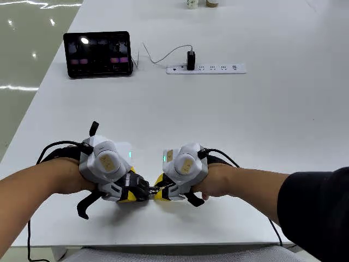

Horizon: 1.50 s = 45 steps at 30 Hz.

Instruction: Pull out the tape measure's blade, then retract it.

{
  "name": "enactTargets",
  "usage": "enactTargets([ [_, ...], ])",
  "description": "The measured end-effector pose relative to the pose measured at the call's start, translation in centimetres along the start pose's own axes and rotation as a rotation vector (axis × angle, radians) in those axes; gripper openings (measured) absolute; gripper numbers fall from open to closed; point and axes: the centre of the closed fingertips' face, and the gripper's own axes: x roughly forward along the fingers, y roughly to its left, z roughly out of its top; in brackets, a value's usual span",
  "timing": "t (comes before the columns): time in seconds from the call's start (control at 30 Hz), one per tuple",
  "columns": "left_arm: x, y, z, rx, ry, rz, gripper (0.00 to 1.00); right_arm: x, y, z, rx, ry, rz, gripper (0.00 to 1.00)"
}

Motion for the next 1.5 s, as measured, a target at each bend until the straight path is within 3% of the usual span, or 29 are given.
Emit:
enactTargets([
  [1.5,0.0,-0.1,0.0,-0.01,0.0,0.002,0.31,-1.7,0.0,-1.8,0.032,0.038,0.012,0.1],
])
